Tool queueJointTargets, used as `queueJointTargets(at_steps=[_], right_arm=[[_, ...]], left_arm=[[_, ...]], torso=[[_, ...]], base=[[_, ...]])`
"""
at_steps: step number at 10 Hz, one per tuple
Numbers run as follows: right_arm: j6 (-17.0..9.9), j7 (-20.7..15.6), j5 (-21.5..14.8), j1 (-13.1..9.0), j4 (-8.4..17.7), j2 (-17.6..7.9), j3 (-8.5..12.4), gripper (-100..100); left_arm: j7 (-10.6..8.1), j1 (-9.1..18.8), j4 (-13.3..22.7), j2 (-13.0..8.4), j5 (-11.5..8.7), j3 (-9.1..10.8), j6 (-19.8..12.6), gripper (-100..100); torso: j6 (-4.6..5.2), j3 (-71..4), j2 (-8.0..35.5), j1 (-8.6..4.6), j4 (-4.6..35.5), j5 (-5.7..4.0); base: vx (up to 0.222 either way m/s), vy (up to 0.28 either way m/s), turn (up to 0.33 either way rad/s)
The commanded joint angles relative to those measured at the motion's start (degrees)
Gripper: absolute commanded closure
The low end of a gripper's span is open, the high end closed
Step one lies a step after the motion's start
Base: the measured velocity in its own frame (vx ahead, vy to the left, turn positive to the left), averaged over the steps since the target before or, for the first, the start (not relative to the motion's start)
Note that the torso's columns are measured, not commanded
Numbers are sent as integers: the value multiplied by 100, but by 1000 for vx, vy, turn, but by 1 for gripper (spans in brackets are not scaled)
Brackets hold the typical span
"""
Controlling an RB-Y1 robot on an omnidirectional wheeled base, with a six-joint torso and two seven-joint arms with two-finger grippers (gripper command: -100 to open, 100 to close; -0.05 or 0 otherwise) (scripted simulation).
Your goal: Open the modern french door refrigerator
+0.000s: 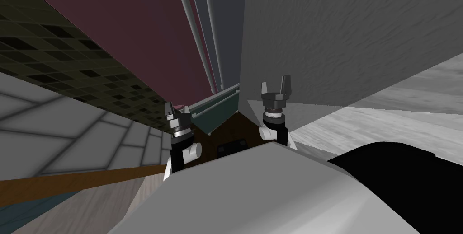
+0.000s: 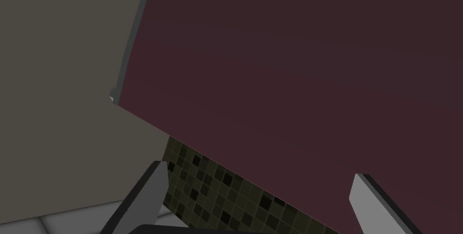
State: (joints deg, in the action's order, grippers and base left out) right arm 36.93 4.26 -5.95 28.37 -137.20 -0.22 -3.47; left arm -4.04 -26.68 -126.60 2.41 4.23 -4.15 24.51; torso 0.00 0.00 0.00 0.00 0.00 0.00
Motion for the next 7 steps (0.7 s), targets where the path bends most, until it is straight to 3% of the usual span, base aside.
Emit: queueJointTargets(at_steps=[1, 7], right_arm=[[0, 0, 0, 0, 0, 0, 0, 0], [0, 0, 0, 0, -1, 0, 0, 0]], left_arm=[[0, 0, 0, 0, 0, 0, 0, 0], [0, 0, -1, 0, 0, 0, 1, 0]], torso=[[0, -467, 232, 0, 235, 0], [0, -5381, 2693, 0, 2691, 0]], base=[[0, 0, 0], [0, 0, 0]])
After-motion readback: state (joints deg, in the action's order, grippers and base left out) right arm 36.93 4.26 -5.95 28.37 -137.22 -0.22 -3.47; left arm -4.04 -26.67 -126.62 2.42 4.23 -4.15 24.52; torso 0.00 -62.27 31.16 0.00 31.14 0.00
